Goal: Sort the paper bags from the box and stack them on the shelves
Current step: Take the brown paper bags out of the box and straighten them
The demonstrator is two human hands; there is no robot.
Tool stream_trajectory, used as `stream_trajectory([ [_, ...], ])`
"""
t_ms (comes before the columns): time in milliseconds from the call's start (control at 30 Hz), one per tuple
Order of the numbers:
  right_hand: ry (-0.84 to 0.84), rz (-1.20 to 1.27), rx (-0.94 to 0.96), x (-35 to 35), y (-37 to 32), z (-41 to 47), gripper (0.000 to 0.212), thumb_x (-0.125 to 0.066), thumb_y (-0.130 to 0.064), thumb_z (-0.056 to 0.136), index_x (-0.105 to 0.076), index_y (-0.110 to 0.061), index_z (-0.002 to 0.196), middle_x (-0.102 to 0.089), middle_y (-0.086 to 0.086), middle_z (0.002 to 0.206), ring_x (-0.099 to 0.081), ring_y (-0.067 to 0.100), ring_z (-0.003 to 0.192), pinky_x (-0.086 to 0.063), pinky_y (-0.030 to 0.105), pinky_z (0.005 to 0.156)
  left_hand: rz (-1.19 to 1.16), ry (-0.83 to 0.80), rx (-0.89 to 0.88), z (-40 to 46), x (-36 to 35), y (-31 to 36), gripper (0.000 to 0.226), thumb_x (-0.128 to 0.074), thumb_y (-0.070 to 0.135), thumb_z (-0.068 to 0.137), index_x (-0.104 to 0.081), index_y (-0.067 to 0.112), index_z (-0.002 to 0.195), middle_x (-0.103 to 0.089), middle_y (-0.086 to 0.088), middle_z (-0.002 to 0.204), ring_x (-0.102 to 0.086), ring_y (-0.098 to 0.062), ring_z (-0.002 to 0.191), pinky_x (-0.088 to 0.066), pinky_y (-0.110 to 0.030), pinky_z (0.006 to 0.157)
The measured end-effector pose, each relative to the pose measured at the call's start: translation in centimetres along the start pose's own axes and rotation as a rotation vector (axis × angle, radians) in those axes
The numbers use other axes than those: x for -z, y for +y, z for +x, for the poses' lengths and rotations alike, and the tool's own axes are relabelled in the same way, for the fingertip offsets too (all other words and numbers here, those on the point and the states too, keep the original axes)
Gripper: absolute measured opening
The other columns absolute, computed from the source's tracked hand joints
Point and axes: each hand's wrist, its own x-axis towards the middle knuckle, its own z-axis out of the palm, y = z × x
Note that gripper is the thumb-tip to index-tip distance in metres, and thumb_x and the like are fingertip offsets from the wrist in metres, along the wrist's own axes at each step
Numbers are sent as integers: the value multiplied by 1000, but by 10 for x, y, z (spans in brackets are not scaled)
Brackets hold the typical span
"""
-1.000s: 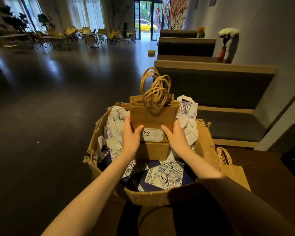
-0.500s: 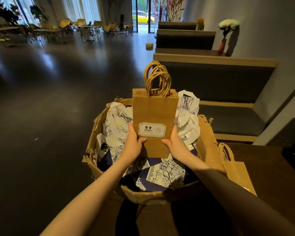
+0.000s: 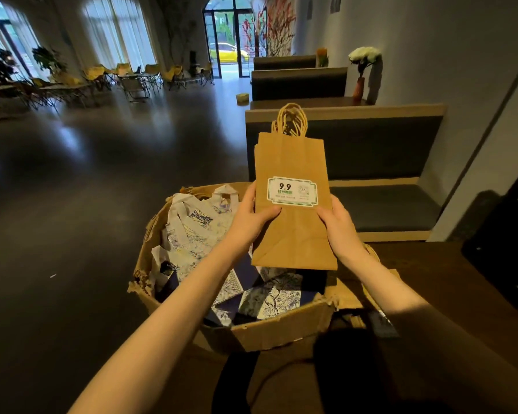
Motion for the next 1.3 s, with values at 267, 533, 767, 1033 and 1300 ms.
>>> stream_trajectory([
  [267,26,-43,11,104,2,-32,43,-45,-31,99,-41,-17,139,-55,-6,123,-53,1,101,-41,13,70,-43,66,-39,-25,-119,7,57,-52,11,94,-25,22,143,-52,13,117,-53,3,100,-46,-6,73],
  [533,-36,-108,-84,205,30,-71,48,-47,-33,98,-33,-16,140,-49,-15,109,-50,-3,91,-37,10,64,19,84,-11,-63,-221,-6,55,-55,10,93,-29,23,140,-48,10,128,-50,-3,112,-44,-9,87],
  [767,-88,-137,-197,245,64,-92,41,-48,-31,98,-42,-11,133,-56,-4,118,-55,11,108,-47,26,85,132,78,60,-91,-257,-25,63,-56,9,91,-24,11,146,-39,4,141,-39,-7,126,-35,-2,92],
  [1033,-13,201,-459,262,83,-62,43,-56,-25,93,-49,-13,134,-64,5,121,-61,20,110,-49,36,96,191,10,115,-102,-267,-56,55,-57,-3,88,-33,15,134,-47,18,115,-49,26,94,-38,1,77],
  [1300,-132,-55,-407,254,114,-46,41,-57,-9,92,-43,-16,131,-58,5,127,-59,19,111,-54,39,85,321,168,474,-103,-276,-100,35,-68,24,85,-61,5,114,-65,-8,113,-60,-15,100,-43,-23,79],
])
